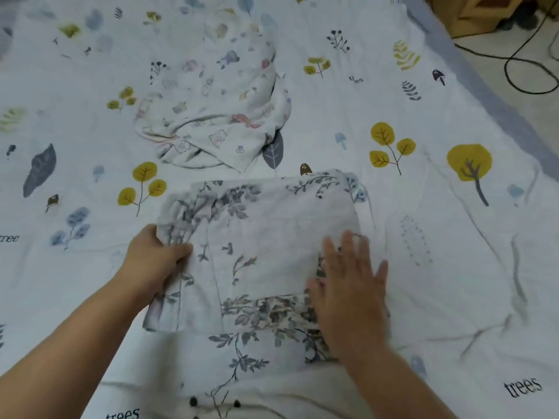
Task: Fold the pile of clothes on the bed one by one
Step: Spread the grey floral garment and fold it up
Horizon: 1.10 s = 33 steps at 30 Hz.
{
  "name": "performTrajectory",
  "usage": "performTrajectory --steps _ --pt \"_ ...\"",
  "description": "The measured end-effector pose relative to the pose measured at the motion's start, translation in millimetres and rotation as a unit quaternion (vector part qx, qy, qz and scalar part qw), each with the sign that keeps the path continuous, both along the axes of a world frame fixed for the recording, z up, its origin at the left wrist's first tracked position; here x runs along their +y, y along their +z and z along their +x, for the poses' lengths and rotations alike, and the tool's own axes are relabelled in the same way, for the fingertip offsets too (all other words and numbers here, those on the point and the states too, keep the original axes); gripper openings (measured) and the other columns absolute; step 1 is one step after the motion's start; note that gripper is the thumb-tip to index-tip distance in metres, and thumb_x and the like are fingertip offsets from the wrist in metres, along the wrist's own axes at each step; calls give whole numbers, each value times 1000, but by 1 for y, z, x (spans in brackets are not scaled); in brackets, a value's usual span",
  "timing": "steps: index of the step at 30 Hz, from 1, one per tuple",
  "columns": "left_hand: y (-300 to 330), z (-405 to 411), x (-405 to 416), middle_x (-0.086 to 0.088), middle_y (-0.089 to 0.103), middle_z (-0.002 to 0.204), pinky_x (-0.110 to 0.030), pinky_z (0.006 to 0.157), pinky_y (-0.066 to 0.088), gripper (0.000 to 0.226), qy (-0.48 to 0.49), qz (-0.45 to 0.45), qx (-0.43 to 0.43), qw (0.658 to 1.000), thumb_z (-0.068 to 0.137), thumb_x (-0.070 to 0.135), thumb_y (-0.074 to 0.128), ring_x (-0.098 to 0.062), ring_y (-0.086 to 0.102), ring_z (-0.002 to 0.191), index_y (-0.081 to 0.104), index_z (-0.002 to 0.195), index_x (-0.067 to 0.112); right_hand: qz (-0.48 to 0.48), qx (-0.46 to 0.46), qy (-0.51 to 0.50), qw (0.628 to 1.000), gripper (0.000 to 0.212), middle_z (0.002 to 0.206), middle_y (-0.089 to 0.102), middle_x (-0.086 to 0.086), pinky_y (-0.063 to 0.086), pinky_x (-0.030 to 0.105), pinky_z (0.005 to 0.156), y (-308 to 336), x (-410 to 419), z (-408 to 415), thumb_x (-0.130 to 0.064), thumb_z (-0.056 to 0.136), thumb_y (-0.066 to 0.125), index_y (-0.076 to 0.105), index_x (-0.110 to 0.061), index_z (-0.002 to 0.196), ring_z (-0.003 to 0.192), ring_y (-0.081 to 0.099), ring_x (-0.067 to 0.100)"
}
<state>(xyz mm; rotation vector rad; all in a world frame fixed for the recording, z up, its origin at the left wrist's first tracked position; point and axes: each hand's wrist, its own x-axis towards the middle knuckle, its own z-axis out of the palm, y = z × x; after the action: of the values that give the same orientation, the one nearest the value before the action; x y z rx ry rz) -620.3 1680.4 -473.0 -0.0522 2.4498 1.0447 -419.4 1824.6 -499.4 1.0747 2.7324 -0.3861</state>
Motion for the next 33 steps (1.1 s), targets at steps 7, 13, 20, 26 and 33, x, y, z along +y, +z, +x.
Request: performTrajectory --steps 7,13,20,26,33 --pt "-38 20 13 -28 26 144 -49 105 30 74 -169 -198 241 935 84 22 58 -42 31 129 19 144 1 -47 -62 -40 996 61 156 -21 7 -10 49 114 0 13 -13 -47 99 16 -7 -21 150 142 -23 25" --pt "-80 19 43 0 -30 147 -47 109 -17 70 -449 -244 322 797 80 59 -7 -23 -24 140 -16 144 33 4 -36 -11 999 71 151 -33 4 -7 53 114 -27 34 -73 -55 96 18 -24 -25 144 141 -26 24" --pt "-118 -5 47 -2 -35 147 -41 111 -17 64 -481 -262 245 800 71 66 -17 -21 -31 136 -35 128 45 -44 -63 26 997 69 143 -41 -2 -12 49 113 -79 59 -66 -64 91 9 -33 -31 135 139 -30 20" --pt "-110 -6 47 -5 -37 145 -42 109 -20 70 -491 -258 234 798 65 72 -28 -24 -33 133 -38 127 42 -50 -85 11 995 71 148 -36 2 -9 52 114 -57 56 -69 -60 94 15 -22 -27 145 140 -28 25" --pt "-103 24 38 -10 11 156 -49 111 -1 67 -568 -162 330 737 93 62 11 -30 3 143 17 149 24 -18 1 -25 1000 68 144 40 19 5 53 110 -53 -33 -15 -55 95 7 41 -15 138 135 28 34"
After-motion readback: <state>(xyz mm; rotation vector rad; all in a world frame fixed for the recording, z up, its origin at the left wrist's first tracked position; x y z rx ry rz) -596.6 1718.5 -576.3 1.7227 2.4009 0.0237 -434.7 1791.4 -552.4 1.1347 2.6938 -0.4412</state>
